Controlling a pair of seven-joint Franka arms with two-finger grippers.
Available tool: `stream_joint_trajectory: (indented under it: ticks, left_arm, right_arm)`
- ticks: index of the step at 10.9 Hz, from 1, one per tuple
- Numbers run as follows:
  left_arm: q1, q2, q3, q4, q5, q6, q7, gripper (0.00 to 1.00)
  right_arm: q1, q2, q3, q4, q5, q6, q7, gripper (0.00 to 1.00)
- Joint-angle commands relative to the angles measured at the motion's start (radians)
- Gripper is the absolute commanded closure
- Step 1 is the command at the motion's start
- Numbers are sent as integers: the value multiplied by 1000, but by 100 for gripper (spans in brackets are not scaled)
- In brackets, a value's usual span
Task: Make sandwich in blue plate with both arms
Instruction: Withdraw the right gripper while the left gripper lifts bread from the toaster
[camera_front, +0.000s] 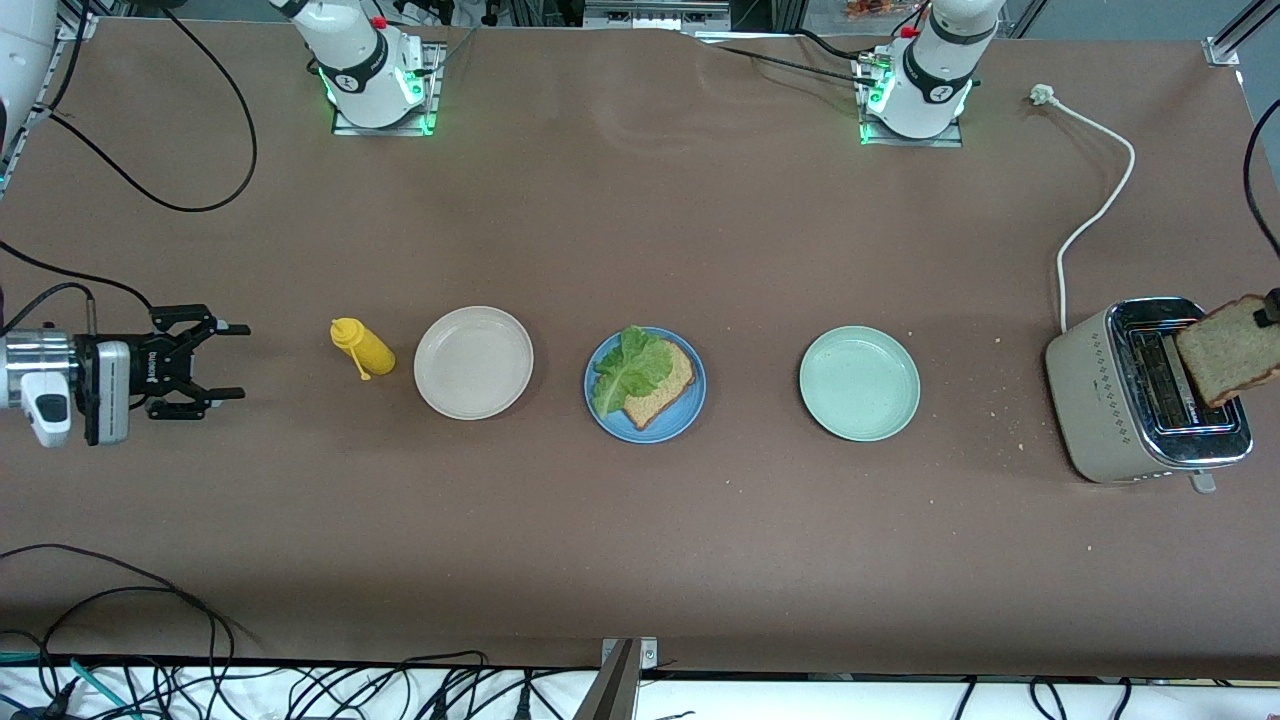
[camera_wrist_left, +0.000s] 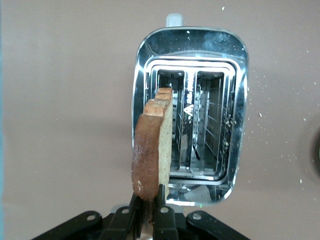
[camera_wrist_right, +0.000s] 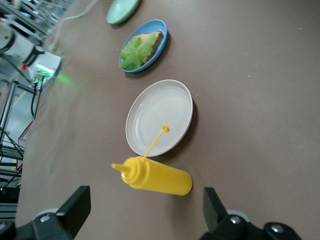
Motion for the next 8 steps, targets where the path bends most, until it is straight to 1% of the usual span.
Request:
stream_joint_trajectory:
  ticks: [1,2,3,4,5,7,8]
  left_arm:
    - [2,-124,3,-17,-50,-134,50,100]
    - [2,-153,4,-17,-129,-185,38,100]
    - [2,-172,3,-20,-207,-246,9,100]
    - [0,-188,-20,-30,-272,-289,-51,100]
    - [5,-193,-64,-33,-303,-325,-121,100]
    - [3,-192,-195,-47,-363,-337,-337,100]
    - [3,-192,-256,-53,-392,-336,-433,100]
  right_arm:
    - [56,-85,1,58,-134,-57,328,0]
    - [62,-108,1,61,-179,-57,405,0]
    - [82,-137,-2,62,-246,-57,478,0]
    - [90,-173,2,64,-321,-57,550,0]
    - [128,-212,-2,64,-384,-57,653,0]
    - [166,-285,1,59,-540,-57,866,0]
    - [168,-294,-1,58,-602,-51,916,0]
